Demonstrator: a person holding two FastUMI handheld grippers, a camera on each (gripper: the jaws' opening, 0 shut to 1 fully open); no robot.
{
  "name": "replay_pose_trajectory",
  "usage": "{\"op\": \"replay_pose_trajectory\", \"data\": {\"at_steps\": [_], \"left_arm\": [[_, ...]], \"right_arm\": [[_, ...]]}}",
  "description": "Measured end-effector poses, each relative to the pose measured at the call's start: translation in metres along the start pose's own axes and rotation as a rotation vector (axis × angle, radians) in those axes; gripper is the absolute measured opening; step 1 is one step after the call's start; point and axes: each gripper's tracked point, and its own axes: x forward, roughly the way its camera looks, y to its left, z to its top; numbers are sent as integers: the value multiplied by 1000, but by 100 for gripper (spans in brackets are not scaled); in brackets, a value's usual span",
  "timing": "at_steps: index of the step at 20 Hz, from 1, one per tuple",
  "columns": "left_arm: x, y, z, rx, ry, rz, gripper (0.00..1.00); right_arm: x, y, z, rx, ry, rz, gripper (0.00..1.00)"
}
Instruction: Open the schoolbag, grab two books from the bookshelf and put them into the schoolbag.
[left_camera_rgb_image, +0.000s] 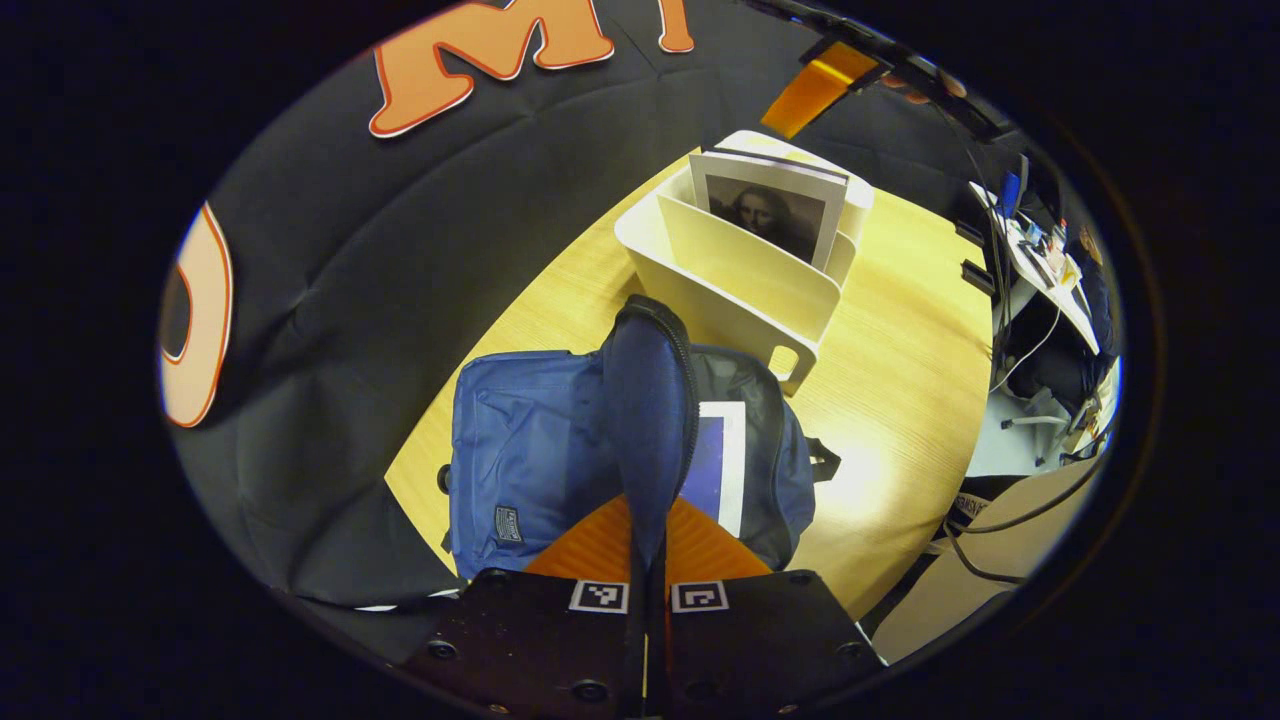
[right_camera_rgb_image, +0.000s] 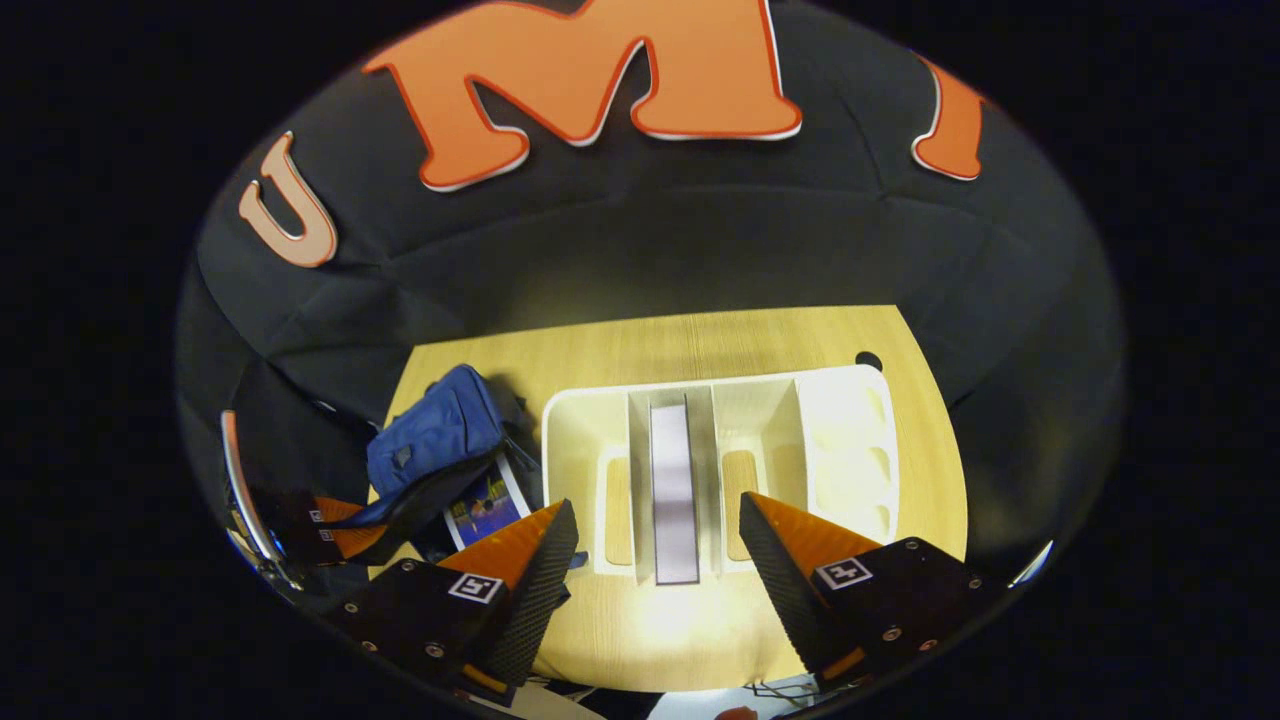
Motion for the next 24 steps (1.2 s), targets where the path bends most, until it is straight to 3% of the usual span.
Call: {"op": "replay_pose_trajectory", "data": {"at_steps": [4,13,15,17,18,19,20,24], "left_arm": [[2,-2,-3,-5,3,-9,2],[11,0,-5,-21,10,-41,2],[13,0,-5,-22,12,-46,2],[14,0,-5,-23,14,-49,2],[15,0,-4,-23,14,-49,2],[15,0,-5,-23,15,-51,2],[16,0,-5,-24,17,-53,2],[18,0,-8,-31,18,-54,2]], "right_arm": [[39,-13,-3,-12,84,-59,98],[76,-5,-17,-77,219,-50,97],[80,-6,-23,-86,249,-62,59],[81,-8,-23,-83,260,-57,36],[81,-11,-23,-92,257,-55,33],[79,-11,-21,-90,255,-54,19],[78,-11,-20,-85,253,-57,30],[69,-11,-17,-42,231,-57,30]]}}
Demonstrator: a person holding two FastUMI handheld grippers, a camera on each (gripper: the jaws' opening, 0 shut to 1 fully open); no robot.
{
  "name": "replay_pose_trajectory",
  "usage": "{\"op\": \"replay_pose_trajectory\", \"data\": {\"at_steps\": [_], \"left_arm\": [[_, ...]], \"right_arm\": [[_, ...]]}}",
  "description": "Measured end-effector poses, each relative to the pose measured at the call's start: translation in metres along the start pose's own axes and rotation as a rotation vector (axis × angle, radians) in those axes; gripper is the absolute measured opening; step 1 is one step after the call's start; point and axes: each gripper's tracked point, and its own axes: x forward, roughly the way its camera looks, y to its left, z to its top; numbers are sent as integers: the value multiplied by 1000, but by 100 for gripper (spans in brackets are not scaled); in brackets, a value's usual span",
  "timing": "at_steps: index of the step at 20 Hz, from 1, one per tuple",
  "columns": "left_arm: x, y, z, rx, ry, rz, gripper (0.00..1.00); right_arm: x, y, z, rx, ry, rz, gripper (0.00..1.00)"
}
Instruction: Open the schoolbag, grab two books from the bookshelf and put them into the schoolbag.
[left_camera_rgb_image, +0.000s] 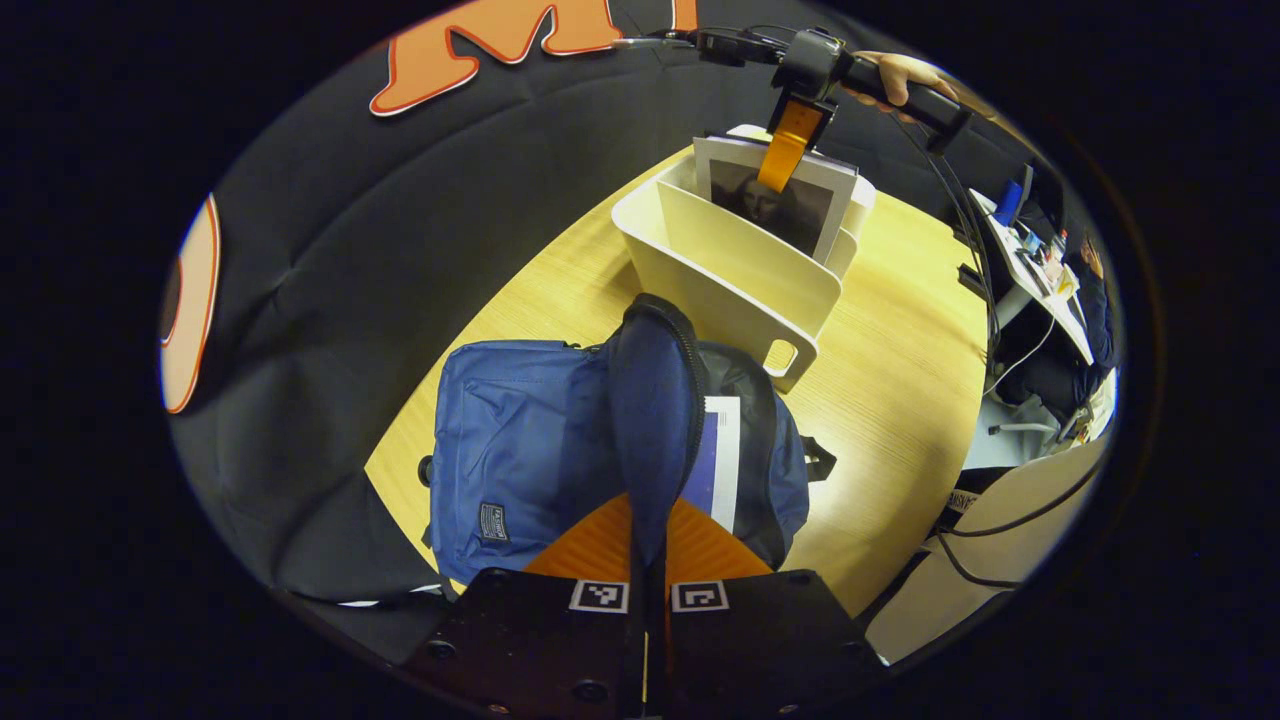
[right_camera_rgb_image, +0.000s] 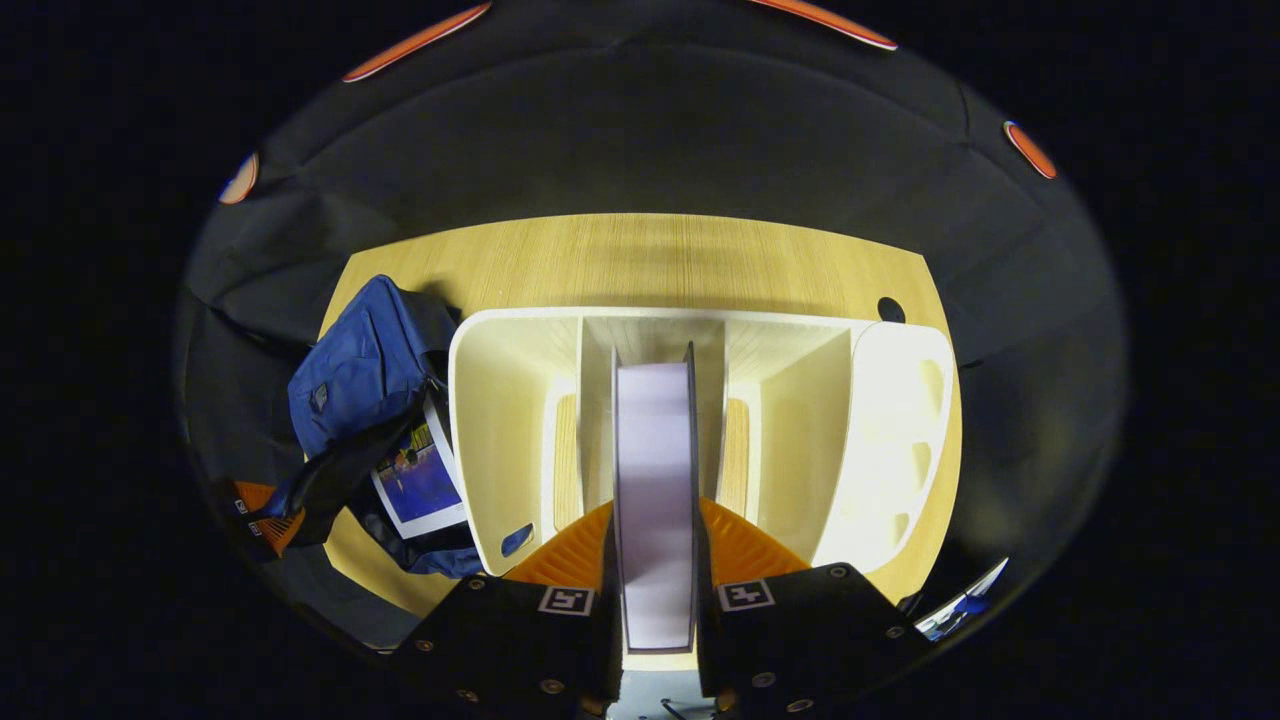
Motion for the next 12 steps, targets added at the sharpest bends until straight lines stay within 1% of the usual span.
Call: {"op": "replay_pose_trajectory", "data": {"at_steps": [3,5,6,8,12], "left_arm": [[-3,1,0,-3,-2,2,2],[-2,0,0,-1,-2,2,2],[-2,0,1,-1,-2,3,1],[-3,-1,2,-1,-3,4,1],[-4,-1,-1,-10,-7,9,1]], "right_arm": [[-30,-3,7,58,-54,59,30],[-58,-12,10,103,-102,97,30],[-75,-19,12,128,-132,103,30],[-109,-34,13,177,-209,118,29],[-190,-53,9,315,-408,232,30]]}}
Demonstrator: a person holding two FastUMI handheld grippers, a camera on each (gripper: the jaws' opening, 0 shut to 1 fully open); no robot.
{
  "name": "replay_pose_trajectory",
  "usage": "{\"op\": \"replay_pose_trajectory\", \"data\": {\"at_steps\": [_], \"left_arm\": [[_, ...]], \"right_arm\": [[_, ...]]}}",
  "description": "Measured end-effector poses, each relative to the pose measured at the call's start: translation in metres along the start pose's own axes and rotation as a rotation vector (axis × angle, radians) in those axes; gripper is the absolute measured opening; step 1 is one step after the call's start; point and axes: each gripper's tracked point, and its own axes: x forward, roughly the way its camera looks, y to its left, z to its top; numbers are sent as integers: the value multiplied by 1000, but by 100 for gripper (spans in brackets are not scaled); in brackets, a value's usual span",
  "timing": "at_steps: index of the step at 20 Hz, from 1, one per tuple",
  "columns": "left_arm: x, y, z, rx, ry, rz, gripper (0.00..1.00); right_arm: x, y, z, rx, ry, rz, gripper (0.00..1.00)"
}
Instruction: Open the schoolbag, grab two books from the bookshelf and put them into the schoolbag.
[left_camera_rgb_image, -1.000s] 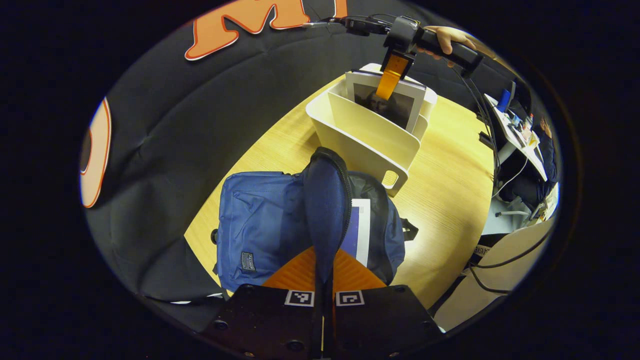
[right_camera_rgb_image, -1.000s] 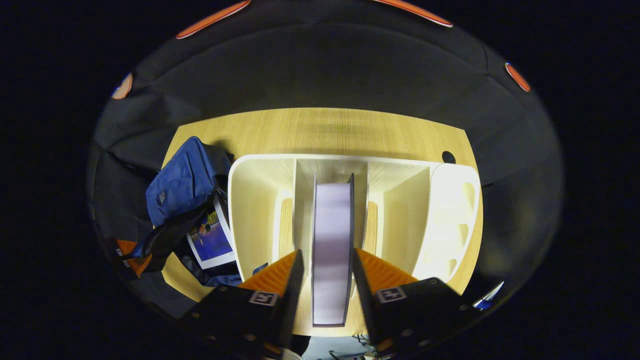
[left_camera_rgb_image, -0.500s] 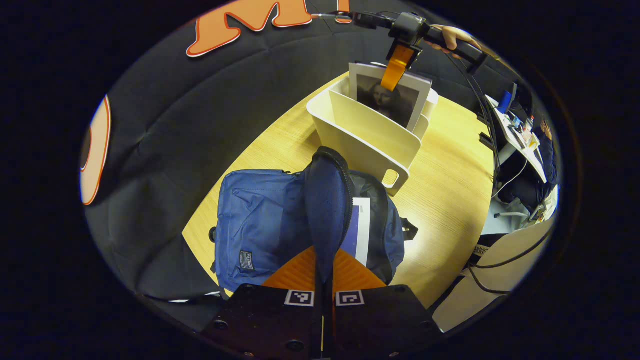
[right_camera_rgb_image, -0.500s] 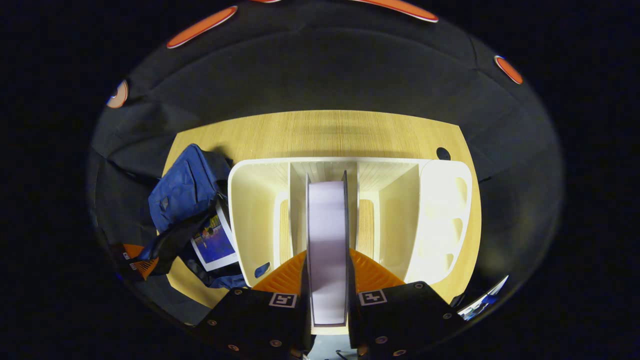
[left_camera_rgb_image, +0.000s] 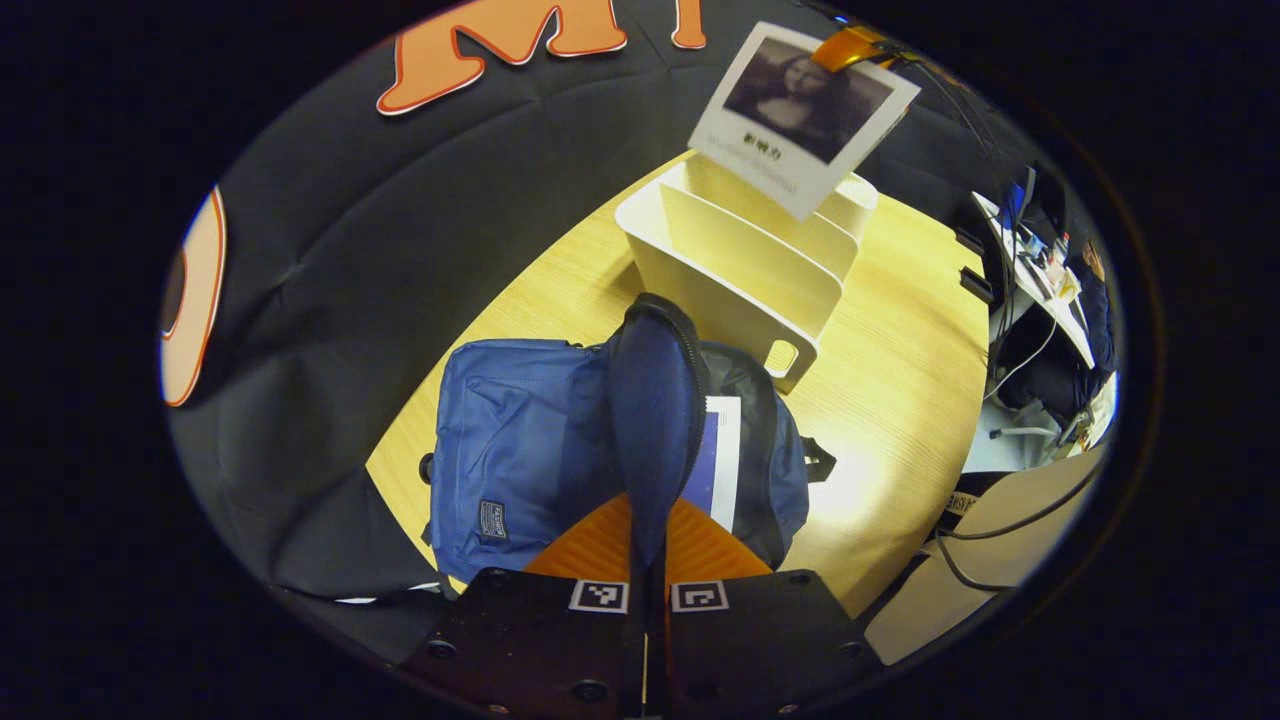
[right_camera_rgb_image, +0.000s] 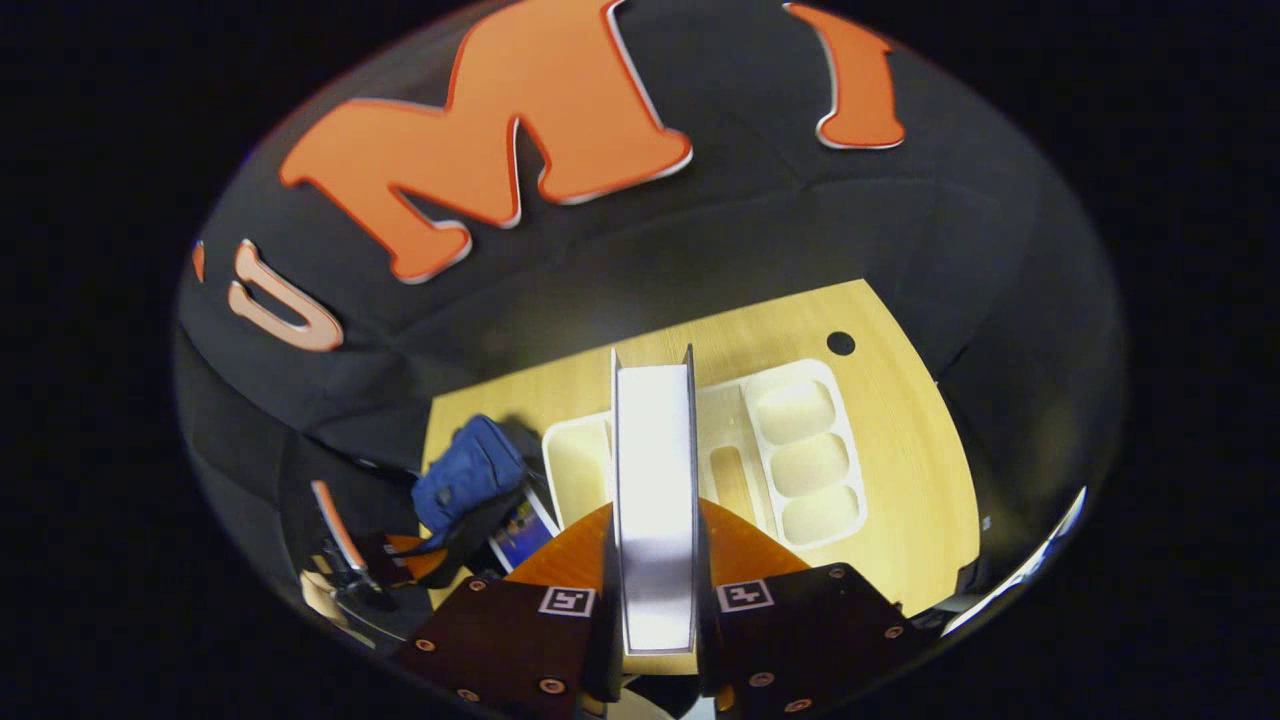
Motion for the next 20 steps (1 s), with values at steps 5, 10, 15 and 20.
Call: {"op": "replay_pose_trajectory", "data": {"at_steps": [5,10,15,20], "left_arm": [[-2,1,2,14,-6,33,1],[-14,5,6,40,-25,76,2],[-23,10,7,60,-16,105,2],[-23,9,10,62,-11,108,1]], "right_arm": [[-79,33,-36,138,-182,238,29],[-58,39,-134,292,-181,331,29],[-5,74,-205,415,-113,423,29],[52,121,-234,440,-77,453,29]]}}
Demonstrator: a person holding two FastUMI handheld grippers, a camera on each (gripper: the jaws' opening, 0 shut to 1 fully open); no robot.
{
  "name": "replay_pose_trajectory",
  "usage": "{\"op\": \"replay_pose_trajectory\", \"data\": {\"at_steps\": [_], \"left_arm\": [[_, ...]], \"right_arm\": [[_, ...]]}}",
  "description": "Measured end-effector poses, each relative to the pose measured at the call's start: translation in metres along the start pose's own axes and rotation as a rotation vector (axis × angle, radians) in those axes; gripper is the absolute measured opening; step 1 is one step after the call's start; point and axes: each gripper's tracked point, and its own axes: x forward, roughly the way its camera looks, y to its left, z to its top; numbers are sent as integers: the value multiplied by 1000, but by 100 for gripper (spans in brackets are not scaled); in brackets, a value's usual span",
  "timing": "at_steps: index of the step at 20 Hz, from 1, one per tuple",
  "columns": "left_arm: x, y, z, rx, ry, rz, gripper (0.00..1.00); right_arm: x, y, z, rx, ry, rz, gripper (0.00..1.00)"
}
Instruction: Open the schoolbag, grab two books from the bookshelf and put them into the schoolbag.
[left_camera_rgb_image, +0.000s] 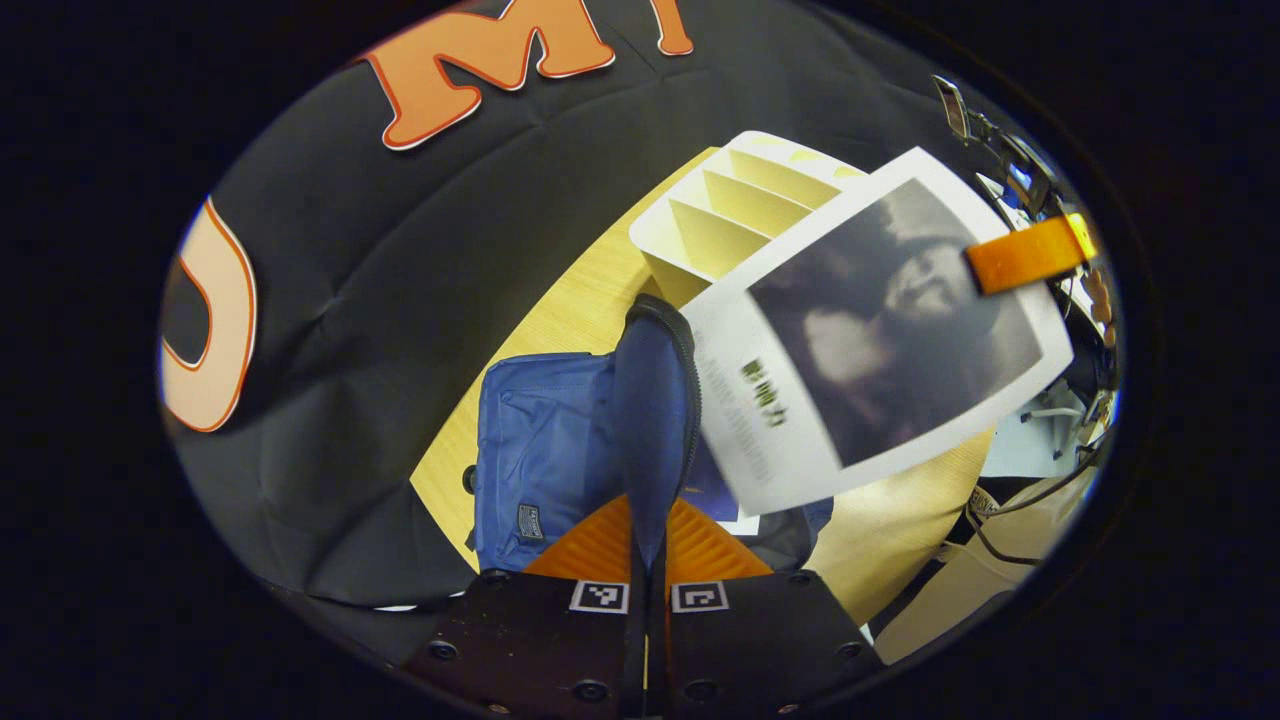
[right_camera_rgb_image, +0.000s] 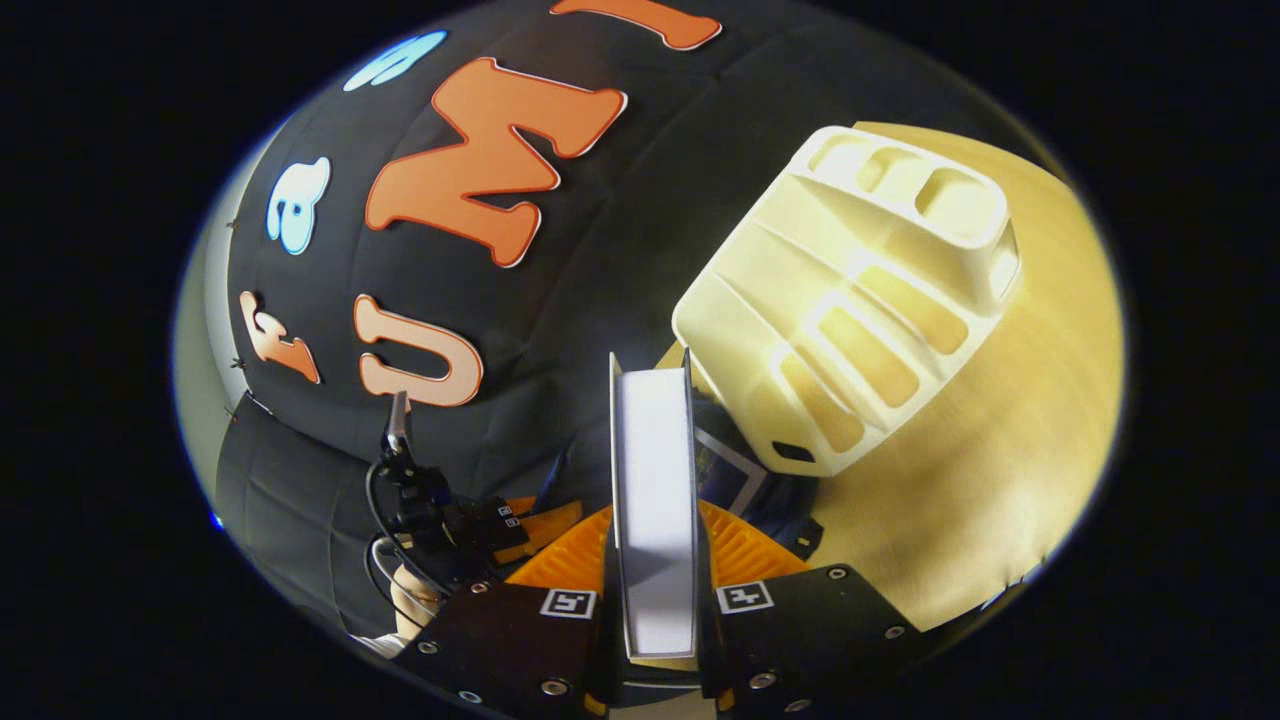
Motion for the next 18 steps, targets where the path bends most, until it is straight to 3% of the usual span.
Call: {"op": "replay_pose_trajectory", "data": {"at_steps": [3,4,12,13,14,15,16,18], "left_arm": [[-3,2,1,17,1,8,9],[-4,0,1,22,1,5,2],[-15,-9,8,78,-18,-1,2],[-16,-9,9,78,-20,1,1],[-16,-9,7,71,-21,1,1],[-17,-8,7,60,-20,4,2],[-16,-2,6,51,-18,14,1],[-14,3,-1,36,-2,18,2]], "right_arm": [[45,-14,-28,-35,27,-84,29],[54,-14,-35,-19,31,-85,29],[152,10,-80,46,70,-92,29],[158,12,-81,51,76,-92,17],[163,13,-81,57,78,-93,29],[167,14,-79,59,81,-96,18],[168,12,-77,52,83,-104,29],[161,2,-75,18,82,-155,34]]}}
